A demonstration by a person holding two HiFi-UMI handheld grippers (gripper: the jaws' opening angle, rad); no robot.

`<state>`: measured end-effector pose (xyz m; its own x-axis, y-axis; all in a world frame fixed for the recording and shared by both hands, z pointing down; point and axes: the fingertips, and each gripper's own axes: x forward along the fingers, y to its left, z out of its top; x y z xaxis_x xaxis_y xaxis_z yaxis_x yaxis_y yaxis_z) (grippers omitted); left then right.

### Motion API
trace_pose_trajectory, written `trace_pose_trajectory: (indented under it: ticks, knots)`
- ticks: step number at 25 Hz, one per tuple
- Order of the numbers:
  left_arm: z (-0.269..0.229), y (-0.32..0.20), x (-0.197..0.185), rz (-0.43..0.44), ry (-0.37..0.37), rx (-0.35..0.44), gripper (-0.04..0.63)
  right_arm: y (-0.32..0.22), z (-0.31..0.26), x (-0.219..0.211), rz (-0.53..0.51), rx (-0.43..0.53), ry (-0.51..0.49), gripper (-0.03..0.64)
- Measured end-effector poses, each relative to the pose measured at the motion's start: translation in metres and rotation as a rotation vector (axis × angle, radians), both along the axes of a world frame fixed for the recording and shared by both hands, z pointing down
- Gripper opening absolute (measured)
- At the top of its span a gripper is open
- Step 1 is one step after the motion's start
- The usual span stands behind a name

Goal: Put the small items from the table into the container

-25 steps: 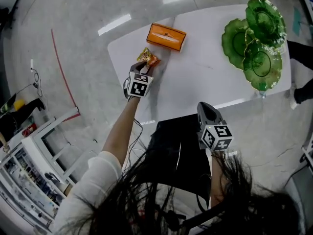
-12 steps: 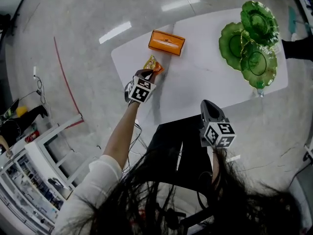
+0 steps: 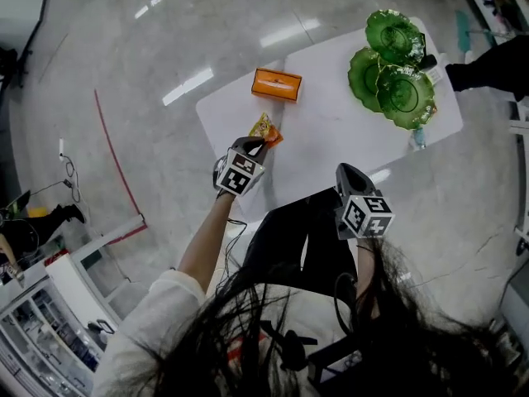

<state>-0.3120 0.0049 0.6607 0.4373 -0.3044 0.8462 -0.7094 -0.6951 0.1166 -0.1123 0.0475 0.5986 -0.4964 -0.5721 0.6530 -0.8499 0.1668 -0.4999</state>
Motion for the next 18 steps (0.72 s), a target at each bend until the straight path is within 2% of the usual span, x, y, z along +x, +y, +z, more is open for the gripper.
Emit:
trace_pose_trajectory:
  ticks: [6, 13, 18]
  knots:
    - [-0.049, 0.026, 0.008, 0.036, 0.040, 0.012, 0.021, 0.022, -0.042, 0.001, 0.056, 0.032, 0.002, 0.015]
    - [-0.109, 0.039, 0.032, 0.045, 0.133, 0.071, 0.021, 0.051, -0.084, 0.011, 0.128, 0.046, 0.041, 0.015]
    - [-0.139, 0.041, 0.071, 0.137, 0.185, 0.101, 0.021, 0.063, -0.103, 0.033, 0.201, 0.063, 0.060, 0.015]
